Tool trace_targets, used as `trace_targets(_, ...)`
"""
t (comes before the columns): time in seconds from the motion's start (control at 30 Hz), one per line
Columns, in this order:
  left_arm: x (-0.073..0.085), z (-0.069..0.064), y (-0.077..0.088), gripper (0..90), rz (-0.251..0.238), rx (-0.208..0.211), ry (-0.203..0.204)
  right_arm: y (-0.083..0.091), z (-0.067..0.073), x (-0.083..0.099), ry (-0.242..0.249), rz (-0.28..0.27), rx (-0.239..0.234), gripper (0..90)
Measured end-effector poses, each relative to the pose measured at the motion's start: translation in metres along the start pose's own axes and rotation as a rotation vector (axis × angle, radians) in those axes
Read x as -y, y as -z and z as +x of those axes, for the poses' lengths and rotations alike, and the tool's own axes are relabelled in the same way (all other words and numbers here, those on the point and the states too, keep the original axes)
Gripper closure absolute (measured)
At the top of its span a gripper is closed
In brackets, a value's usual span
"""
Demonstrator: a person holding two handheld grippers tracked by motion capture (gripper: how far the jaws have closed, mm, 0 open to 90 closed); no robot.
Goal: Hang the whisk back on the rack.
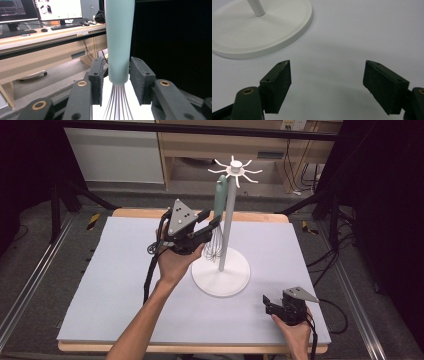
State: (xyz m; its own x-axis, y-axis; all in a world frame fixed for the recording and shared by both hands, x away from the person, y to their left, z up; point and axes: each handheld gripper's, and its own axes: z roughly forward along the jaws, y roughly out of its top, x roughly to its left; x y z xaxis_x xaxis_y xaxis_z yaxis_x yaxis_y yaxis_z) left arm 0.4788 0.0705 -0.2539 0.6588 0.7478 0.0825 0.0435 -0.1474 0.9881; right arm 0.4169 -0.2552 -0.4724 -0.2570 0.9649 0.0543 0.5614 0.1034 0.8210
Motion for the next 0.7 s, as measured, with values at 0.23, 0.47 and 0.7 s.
trace_targets(0.23, 0.007, 0.004, 0.010, 55.7, 0.029, 0.023, 0.016, 0.000, -0.001, 0.000, 0.002, 0.000, 0.002, 23.0)
trace_targets(0.47, 0.024, 0.010, 0.027, 50.4, 0.065, 0.018, 0.019, -0.001, -0.001, 0.000, 0.000, 0.005, 0.006, 22.7)
trace_targets(0.7, 0.047, 0.017, 0.043, 46.4, 0.109, 0.006, 0.013, -0.001, -0.001, 0.001, 0.003, 0.008, 0.008, 22.1)
